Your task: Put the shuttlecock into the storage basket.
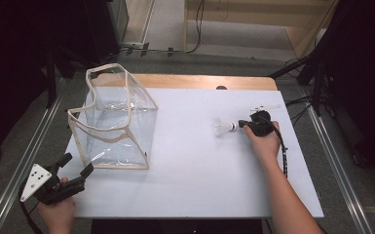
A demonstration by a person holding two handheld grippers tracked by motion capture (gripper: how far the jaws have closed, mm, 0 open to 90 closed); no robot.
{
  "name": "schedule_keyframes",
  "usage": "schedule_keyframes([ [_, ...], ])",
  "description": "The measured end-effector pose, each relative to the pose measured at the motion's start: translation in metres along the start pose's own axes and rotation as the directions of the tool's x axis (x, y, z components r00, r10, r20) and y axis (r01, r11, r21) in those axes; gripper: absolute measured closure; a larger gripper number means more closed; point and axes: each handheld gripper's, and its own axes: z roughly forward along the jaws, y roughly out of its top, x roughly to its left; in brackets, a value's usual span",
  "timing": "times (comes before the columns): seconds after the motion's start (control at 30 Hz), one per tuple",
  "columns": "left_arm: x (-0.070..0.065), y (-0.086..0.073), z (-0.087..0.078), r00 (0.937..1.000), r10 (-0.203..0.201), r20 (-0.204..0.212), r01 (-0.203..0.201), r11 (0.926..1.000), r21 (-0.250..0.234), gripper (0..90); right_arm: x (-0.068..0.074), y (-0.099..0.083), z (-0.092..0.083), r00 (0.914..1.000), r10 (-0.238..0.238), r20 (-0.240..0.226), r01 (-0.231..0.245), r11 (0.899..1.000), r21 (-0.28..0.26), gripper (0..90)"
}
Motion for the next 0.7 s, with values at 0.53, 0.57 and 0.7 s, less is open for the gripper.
schedule_keyframes([
  [0.53, 0.0, 0.0, 0.0, 1.0, -0.001, -0.001, 0.001, 1.0, -0.001, 13.8, 0.008, -0.002, 0.003, 0.9993, -0.003, -0.036, 0.003, 1.0, 0.022, 87.9],
  [0.57, 0.0, 0.0, 0.0, 1.0, -0.003, -0.001, 0.003, 1.0, -0.002, 13.8, 0.009, -0.003, 0.003, 0.9992, -0.002, -0.04, 0.003, 1.0, 0.022, 87.9],
  [0.7, 0.0, 0.0, 0.0, 1.0, -0.004, -0.001, 0.004, 1.0, -0.004, 13.8, 0.014, -0.005, 0.003, 0.9987, -0.006, -0.051, 0.007, 1.0, 0.023, 87.9],
])
